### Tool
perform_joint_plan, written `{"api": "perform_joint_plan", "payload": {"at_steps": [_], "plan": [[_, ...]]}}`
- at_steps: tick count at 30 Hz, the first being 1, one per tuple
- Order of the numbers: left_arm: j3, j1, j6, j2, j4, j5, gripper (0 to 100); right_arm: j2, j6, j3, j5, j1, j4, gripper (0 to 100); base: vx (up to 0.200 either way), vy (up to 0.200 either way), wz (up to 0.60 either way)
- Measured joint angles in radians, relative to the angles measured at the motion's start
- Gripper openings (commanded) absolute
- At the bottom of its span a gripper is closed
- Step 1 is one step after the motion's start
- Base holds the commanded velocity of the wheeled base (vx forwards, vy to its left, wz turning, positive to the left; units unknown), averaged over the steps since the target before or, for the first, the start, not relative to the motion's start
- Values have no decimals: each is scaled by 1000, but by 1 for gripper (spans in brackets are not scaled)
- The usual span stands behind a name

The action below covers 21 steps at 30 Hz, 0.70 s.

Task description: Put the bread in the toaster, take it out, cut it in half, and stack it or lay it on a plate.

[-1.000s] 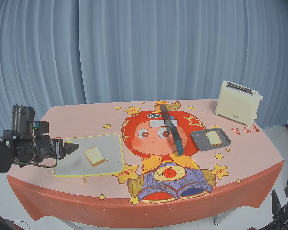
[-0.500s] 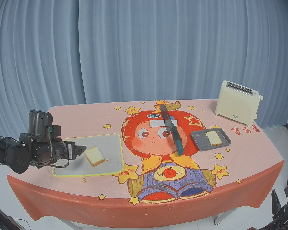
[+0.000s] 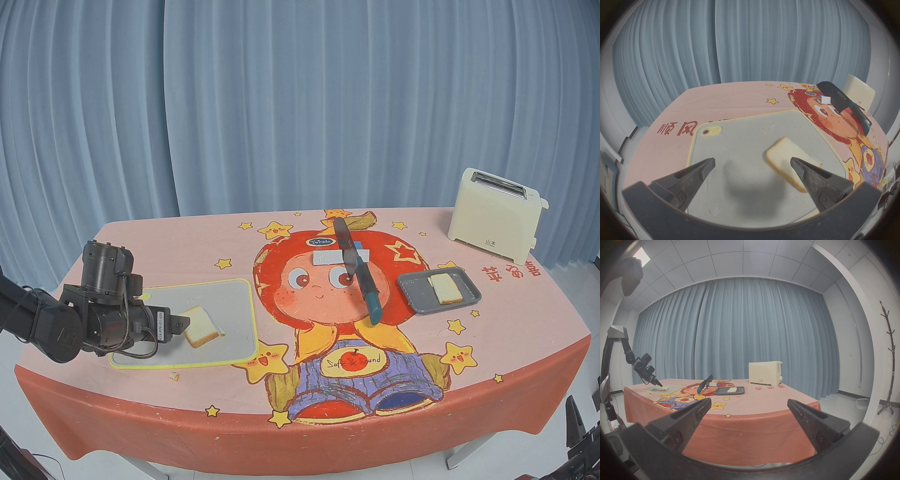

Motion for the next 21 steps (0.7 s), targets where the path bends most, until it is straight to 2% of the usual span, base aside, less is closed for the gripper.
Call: {"api": "perform_joint_plan", "payload": {"at_steps": [5, 11, 21], "plan": [[5, 0, 0, 20, -52, 7, 100, 0, 0, 0, 0, 0, 0, 100, 0, 0, 0], [8, 0, -1, 41, -62, 57, 100, 0, 0, 0, 0, 0, 0, 100, 0, 0, 0], [10, 0, 0, 58, -64, 63, 100, 0, 0, 0, 0, 0, 0, 100, 0, 0, 0]]}}
